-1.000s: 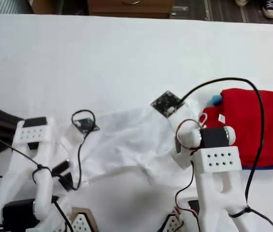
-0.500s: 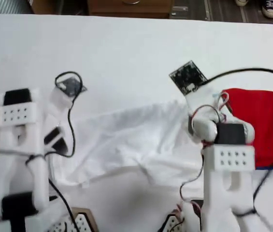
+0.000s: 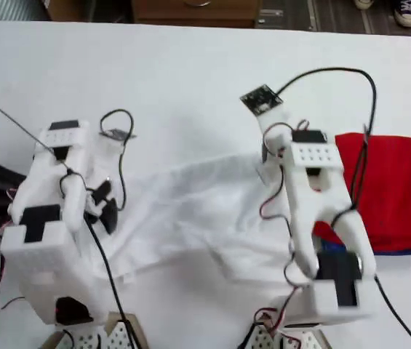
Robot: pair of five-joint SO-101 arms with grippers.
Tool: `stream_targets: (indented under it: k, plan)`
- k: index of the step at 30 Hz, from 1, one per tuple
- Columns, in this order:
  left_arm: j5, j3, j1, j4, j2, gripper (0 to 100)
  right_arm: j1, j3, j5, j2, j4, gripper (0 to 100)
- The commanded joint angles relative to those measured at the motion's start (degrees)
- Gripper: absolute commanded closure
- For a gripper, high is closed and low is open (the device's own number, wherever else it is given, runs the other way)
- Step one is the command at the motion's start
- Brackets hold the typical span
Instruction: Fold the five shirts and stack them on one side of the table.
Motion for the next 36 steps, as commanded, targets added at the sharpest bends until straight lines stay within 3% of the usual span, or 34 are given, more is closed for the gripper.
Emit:
stream_targets:
  k: [1, 10, 20, 36]
  plan:
    - [0.26, -6.20, -2.20, -0.62, 1.93, 82, -0.13, -9.49, -0.44, 7.78, -0.66, 97.9]
    - [0.00, -23.78, -5.63, 4.92, 14.59, 82, 1.01, -25.23, -0.44, 24.31, 2.24, 97.9]
    - [0.35, -53.76, -6.07, 15.38, 30.51, 82, 2.86, -43.16, -0.44, 25.01, 14.11, 97.9]
    - [-0.09, -55.25, -7.65, 15.38, 34.02, 82, 6.29, -42.90, -0.09, 33.98, 12.88, 97.9]
